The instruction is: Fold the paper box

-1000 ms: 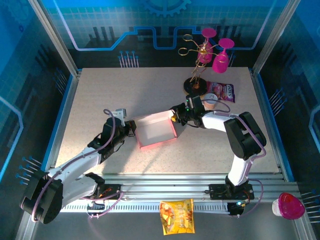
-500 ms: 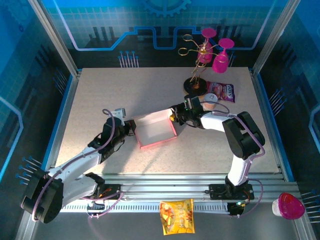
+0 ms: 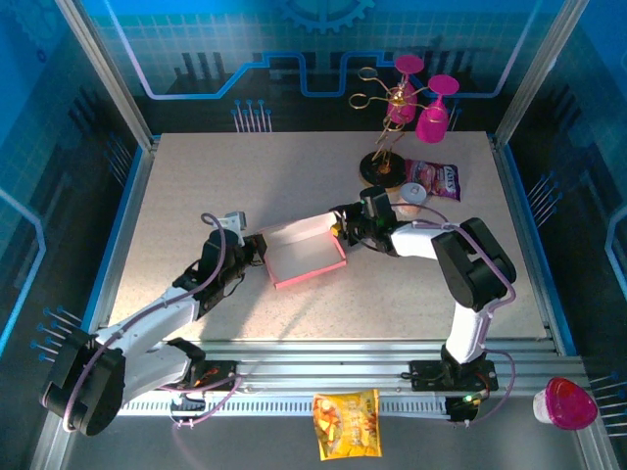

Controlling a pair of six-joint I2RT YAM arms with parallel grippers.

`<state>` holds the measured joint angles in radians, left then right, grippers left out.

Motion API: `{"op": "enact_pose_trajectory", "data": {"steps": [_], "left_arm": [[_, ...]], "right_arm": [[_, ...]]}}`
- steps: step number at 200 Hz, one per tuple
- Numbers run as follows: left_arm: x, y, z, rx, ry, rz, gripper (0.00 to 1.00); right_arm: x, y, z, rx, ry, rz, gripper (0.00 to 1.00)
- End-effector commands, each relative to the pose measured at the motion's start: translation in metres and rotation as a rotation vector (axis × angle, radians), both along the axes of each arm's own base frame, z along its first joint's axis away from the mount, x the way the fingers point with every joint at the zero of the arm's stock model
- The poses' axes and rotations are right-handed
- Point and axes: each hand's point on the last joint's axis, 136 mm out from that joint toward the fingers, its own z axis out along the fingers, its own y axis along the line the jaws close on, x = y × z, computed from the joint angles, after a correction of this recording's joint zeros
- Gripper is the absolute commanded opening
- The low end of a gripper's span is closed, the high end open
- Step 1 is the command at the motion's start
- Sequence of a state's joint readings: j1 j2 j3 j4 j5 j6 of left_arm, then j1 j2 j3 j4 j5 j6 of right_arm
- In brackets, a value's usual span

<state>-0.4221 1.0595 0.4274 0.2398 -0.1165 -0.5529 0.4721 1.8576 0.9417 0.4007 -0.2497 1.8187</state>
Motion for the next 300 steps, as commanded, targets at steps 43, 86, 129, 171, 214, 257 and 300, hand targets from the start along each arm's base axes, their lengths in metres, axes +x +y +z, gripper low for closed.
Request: {"op": "enact_pose_trajectory", "data": {"steps": [43,86,129,171,214,257,300], "left_arm": [[-0.028,-0.032,-0.008,-0.113,0.056,-0.165,0.00],[-0.043,-0.034,-0.024,-0.087,0.097,-0.189,0.00],[-0.060,-0.034,-0.043,-0.026,0.143,-0.209,0.00],[-0.072,-0.034,-0.059,-0.003,0.184,-0.206,0.00],[-0.076,-0.031,-0.067,0.019,0.206,-0.191,0.00],[-0.078,-0.027,-0.073,0.034,0.229,-0.172,0.00],[-0.077,-0.026,-0.075,0.039,0.240,-0.159,0.00]], "right_arm": [[-0.044,0.035,-0.015,0.007,-0.002,0.194,0.32],[-0.053,0.026,-0.023,-0.036,-0.021,0.238,0.30],[-0.057,0.020,-0.021,-0.076,-0.063,0.306,0.30],[-0.066,0.010,-0.024,-0.138,-0.051,0.377,0.32],[-0.063,0.007,-0.016,-0.158,-0.066,0.411,0.35],[-0.059,0.000,0.001,-0.207,-0.099,0.435,0.39],[-0.061,-0.021,0.016,-0.317,-0.097,0.482,0.43]]}}
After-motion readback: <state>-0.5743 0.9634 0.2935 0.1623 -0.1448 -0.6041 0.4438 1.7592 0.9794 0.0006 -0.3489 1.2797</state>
